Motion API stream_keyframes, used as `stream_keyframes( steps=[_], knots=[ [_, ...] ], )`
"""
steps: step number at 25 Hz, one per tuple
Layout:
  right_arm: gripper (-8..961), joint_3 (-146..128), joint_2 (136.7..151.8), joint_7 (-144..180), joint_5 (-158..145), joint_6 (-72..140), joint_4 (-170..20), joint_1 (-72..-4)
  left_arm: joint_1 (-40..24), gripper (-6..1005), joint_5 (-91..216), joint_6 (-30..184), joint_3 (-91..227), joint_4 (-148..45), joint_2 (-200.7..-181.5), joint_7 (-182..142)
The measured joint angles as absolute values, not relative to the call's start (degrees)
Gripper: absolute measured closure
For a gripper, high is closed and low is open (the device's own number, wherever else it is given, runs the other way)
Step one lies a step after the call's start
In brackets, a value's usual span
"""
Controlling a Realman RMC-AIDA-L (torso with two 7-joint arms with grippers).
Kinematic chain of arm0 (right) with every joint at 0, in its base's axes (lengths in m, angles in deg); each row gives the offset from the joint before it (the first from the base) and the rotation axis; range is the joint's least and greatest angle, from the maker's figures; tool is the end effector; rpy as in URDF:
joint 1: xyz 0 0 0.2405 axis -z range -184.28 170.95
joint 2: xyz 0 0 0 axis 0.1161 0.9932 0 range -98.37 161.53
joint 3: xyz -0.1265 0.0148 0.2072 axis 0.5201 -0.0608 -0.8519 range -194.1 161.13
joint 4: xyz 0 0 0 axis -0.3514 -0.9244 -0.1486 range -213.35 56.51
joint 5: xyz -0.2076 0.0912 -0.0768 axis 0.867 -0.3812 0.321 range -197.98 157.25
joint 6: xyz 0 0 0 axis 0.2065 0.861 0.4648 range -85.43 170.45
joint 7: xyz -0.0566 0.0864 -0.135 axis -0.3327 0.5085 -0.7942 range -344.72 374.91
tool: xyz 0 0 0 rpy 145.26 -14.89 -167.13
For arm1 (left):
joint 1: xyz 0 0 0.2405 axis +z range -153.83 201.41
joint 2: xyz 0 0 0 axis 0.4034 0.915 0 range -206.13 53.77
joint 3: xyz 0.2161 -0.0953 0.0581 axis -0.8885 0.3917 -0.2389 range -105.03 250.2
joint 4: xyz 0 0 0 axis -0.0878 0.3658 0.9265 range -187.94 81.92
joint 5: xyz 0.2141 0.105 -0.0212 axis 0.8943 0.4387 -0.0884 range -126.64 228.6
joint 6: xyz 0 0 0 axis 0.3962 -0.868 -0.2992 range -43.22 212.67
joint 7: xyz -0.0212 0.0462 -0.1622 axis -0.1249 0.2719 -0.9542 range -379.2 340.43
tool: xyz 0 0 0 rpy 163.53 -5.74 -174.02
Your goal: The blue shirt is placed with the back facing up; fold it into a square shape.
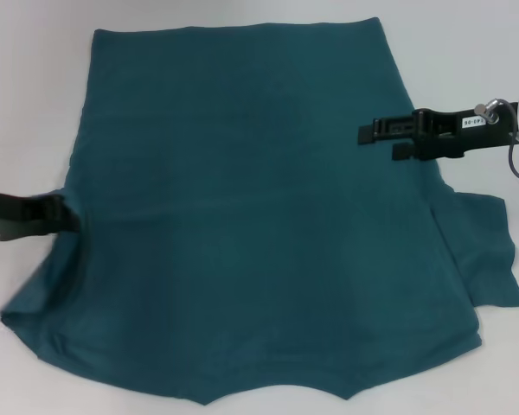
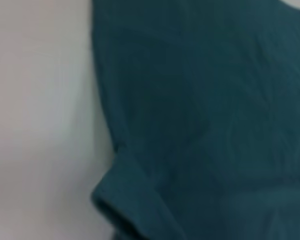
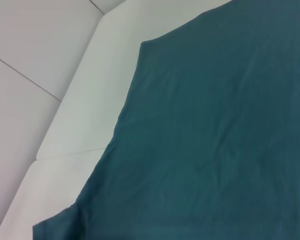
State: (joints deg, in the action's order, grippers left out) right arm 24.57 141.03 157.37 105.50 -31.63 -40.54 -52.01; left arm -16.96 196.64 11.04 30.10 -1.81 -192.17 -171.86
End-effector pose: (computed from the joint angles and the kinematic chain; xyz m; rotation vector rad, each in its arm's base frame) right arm 0.2293 0.4675 0.0538 -2.1899 1.6369 0.5308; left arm -0.2674 0.4442 0.0456 -2.0240 -1.6615 -0.1821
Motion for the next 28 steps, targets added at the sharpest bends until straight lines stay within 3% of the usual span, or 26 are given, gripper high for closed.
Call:
stream_keyframes(
  steps=[9,22,28],
  knots=[
    [42,24.48,141.10,157.29,105.50,-31.65,-40.54,-51.95,-21.51,997,196.72,13.60,27.39,-3.89,-194.95,-172.76],
    [42,24.59,141.09,157.20,105.53,-31.53,-40.54,-51.82,-25.52,996,197.30,18.52,23.80,-8.82,-196.23,-172.75],
    [42,24.34,141.05,157.21,105.64,-31.59,-40.54,-51.59,-25.78,983,197.68,18.86,20.25,-8.77,-195.73,-172.55]
  ],
)
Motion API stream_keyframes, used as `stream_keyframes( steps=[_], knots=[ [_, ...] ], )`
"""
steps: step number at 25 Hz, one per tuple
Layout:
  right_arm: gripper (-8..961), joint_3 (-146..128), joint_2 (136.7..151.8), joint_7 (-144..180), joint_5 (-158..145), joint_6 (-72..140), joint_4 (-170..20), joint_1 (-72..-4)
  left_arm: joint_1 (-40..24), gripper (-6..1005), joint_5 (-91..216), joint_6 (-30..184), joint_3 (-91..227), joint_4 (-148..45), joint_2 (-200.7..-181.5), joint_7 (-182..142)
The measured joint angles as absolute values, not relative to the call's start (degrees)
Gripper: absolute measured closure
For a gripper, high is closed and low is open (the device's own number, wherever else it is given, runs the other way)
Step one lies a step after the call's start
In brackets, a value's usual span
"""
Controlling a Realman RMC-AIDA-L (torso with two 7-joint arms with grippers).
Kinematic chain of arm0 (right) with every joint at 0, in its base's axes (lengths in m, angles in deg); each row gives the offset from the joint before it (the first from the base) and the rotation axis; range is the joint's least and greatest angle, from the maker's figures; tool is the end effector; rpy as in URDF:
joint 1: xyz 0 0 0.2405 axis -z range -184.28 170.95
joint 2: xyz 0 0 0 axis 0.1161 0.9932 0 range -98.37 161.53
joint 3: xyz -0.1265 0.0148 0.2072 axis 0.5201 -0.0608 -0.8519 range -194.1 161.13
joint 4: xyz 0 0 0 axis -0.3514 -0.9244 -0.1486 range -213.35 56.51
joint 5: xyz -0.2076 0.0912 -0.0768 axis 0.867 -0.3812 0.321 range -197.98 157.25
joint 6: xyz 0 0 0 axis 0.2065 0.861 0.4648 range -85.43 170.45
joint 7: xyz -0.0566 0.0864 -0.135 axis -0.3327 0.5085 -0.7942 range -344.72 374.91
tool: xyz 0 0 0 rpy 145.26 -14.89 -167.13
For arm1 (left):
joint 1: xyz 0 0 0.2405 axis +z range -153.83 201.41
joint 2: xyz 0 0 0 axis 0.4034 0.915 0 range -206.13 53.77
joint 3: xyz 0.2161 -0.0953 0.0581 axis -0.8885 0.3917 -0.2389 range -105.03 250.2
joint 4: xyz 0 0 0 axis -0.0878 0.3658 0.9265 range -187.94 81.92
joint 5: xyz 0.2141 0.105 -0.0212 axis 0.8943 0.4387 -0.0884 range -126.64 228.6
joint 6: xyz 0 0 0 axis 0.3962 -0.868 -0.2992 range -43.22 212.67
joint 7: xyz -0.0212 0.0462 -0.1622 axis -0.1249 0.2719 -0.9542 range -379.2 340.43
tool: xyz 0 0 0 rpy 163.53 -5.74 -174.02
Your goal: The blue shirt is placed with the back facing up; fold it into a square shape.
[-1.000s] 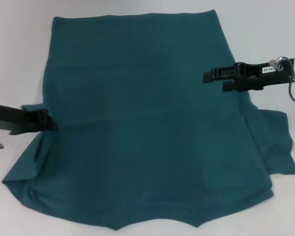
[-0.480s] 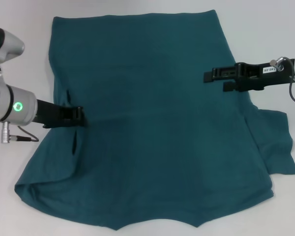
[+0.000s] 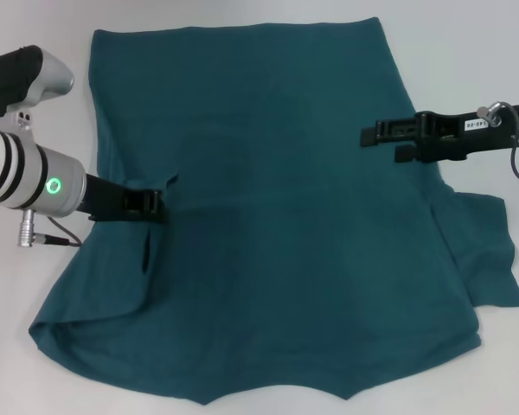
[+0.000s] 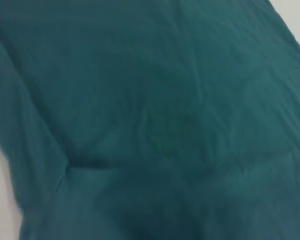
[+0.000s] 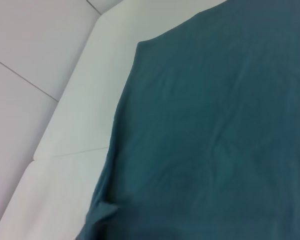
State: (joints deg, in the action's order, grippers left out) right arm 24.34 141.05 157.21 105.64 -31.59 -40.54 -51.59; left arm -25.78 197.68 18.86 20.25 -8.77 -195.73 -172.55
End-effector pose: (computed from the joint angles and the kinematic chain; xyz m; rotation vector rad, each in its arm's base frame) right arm 0.2332 0.4660 0.0542 -2.1817 1.6419 0.5296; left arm -0.2020 0.4670 -0.0266 -2.2157 -1.4930 -0.0693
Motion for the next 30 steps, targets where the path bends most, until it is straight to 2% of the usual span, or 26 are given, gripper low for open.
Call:
stream_keyframes(
  steps=[2,13,16,18,22,25,30],
  knots=[
    [42,24.46,141.01,157.21,105.64,-31.47,-40.54,-51.47,-25.27,979,197.81,19.08,20.60,-7.68,-195.74,-172.84],
    [41,24.72,140.86,155.75,105.59,-31.79,-40.47,-51.22,-19.29,589,192.72,17.72,27.27,0.80,-196.13,-172.90],
    [41,24.43,140.82,153.20,105.55,-32.02,-40.45,-51.21,-17.15,535,189.15,16.36,29.52,0.52,-195.40,-171.35],
    [41,24.06,140.84,150.95,105.51,-32.01,-40.45,-51.11,-13.07,499,181.72,10.73,33.25,-1.84,-193.33,-166.00],
    [42,23.04,141.30,148.39,105.46,-31.41,-40.37,-50.45,-9.29,427,174.64,0.14,38.89,-4.33,-192.27,-156.62],
    [42,22.40,141.51,148.01,105.46,-30.39,-40.58,-50.05,-6.32,392,171.62,-8.73,43.95,-5.98,-192.39,-147.16],
    [42,22.46,141.06,148.77,105.77,-30.44,-40.63,-49.70,-2.54,398,171.28,-12.74,44.76,-5.99,-194.09,-132.79]
  ],
)
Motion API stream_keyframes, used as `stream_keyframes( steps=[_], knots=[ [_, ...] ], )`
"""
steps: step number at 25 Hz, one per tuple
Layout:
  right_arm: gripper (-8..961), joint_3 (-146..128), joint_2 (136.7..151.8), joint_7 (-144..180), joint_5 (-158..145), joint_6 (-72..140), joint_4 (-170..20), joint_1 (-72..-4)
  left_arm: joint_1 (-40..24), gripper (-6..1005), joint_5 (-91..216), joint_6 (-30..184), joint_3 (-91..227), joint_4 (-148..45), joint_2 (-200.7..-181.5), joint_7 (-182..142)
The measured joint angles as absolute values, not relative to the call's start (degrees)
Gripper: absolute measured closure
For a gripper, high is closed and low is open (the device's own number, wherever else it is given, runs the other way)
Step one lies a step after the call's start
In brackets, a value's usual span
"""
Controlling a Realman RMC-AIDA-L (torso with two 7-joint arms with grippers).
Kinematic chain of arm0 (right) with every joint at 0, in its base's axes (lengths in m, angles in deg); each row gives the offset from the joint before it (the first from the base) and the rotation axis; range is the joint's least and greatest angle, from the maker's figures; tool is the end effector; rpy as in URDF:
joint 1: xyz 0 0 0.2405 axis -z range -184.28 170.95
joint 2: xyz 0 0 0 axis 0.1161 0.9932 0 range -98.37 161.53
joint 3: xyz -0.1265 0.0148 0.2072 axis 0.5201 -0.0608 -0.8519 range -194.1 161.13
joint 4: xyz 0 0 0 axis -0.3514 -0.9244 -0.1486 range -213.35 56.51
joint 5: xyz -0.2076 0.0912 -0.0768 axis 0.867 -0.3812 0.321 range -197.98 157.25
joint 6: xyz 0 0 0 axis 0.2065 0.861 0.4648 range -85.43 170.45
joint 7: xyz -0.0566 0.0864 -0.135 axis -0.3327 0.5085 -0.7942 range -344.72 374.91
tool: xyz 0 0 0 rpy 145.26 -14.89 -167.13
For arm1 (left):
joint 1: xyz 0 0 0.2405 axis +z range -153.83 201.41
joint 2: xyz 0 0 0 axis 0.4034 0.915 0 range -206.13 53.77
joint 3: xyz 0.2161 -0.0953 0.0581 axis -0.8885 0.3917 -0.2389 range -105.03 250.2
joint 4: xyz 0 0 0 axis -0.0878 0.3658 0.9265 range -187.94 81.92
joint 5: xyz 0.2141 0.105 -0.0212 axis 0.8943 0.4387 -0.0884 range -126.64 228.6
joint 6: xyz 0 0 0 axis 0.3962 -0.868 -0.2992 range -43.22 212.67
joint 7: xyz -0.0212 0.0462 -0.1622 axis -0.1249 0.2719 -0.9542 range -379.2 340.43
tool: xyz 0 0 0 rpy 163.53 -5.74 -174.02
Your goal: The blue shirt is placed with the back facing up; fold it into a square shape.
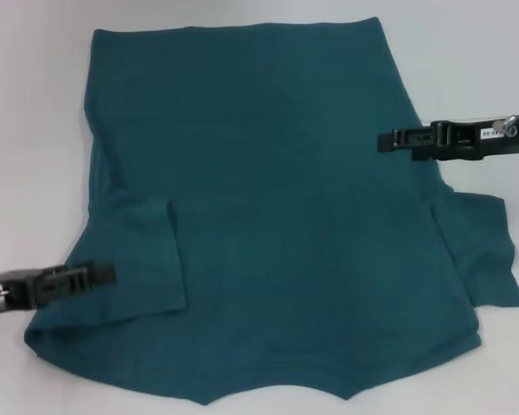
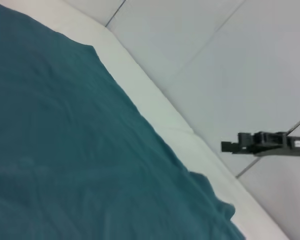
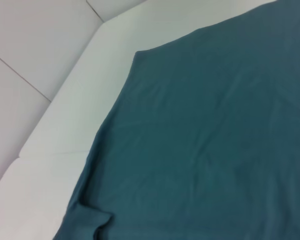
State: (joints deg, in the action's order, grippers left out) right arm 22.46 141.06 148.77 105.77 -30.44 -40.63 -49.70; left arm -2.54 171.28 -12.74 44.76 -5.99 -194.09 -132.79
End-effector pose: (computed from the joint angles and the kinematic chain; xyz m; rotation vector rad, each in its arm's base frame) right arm 0.2516 0.4618 0.0603 -2.2085 1.5044 0.5127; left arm -0.2902 0.3398 0.0471 -2.4380 -1.3956 -0.8131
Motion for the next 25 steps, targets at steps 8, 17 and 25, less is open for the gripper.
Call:
stream_keyframes(
  steps=[8,17,25],
  knots=[
    [41,22.30,138.11,153.38,107.52,-36.04,-38.87,-47.11,-1.01,399,171.33,-11.06,45.16,-8.49,-194.74,-130.48],
    [40,22.12,134.22,159.56,111.99,-39.51,-37.55,-41.39,-1.87,404,170.87,-9.65,45.19,-8.92,-194.95,-131.13],
    [40,15.61,134.60,157.73,111.66,-40.46,-37.95,-39.37,-2.57,403,170.79,-7.81,44.98,-9.59,-195.29,-131.64]
  ],
)
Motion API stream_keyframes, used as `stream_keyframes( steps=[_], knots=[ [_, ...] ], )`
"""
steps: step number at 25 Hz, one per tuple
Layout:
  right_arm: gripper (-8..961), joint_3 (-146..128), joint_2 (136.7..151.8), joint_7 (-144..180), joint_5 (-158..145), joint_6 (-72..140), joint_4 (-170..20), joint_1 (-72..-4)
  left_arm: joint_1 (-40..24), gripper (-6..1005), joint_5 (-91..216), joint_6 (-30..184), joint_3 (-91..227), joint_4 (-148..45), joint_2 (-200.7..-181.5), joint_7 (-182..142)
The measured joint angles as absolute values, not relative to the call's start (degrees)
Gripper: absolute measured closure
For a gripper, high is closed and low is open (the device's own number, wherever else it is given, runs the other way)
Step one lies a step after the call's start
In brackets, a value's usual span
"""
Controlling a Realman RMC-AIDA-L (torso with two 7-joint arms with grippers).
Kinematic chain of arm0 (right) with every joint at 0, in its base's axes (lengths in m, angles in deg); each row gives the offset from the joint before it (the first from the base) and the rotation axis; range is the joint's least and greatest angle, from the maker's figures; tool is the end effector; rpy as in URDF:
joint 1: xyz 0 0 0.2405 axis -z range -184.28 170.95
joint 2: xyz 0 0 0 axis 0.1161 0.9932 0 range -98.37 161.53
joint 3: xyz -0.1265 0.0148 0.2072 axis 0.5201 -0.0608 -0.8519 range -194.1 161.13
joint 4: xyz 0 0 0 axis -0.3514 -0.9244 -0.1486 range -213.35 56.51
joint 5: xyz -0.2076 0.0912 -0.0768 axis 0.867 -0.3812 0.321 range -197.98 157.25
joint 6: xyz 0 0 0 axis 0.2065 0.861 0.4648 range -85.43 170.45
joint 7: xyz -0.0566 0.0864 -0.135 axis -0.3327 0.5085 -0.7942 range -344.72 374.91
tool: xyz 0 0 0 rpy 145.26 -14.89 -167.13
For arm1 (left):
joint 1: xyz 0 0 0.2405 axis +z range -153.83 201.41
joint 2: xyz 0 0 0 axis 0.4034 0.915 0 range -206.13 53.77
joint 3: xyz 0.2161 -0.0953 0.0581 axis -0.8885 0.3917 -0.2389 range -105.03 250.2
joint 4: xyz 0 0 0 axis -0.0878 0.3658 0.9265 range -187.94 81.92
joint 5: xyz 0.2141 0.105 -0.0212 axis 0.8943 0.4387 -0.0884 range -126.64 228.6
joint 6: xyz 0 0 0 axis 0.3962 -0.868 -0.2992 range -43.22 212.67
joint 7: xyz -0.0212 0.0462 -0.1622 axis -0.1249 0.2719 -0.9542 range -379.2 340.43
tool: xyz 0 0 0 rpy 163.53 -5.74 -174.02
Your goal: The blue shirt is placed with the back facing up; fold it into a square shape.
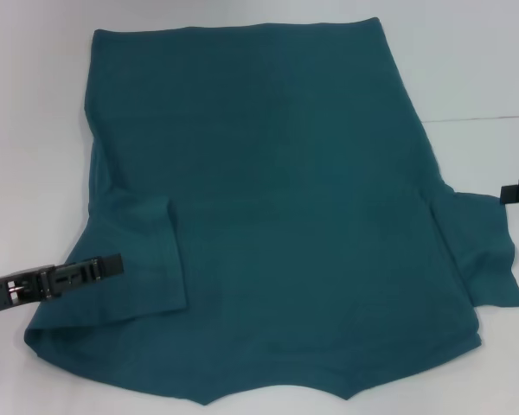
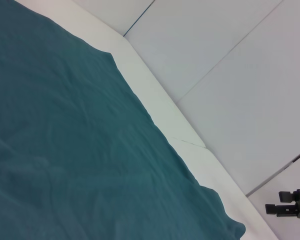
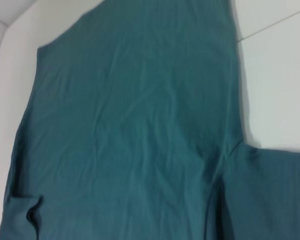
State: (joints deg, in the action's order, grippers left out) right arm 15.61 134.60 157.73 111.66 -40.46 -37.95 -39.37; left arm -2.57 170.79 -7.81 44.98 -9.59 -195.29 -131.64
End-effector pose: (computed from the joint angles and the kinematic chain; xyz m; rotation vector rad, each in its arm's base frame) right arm 0.3414 0.3977 0.1282 -1.9379 1.8184 0.4349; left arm -0.2977 0.3439 0.0283 -2.3645 -1.4444 -0.8396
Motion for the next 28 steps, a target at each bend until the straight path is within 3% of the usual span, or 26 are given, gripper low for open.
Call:
stream_keyframes(
  steps=[15,28],
  knots=[
    [39,15.37,135.35,159.99,120.96,-37.89,-38.32,-40.04,-2.58,404,170.77,-6.28,45.24,-10.18,-195.36,-131.64],
    [89,16.60,138.27,158.70,121.63,-30.42,-40.55,-41.02,-2.60,406,170.83,-6.23,45.25,-10.21,-195.44,-131.62]
  ],
)
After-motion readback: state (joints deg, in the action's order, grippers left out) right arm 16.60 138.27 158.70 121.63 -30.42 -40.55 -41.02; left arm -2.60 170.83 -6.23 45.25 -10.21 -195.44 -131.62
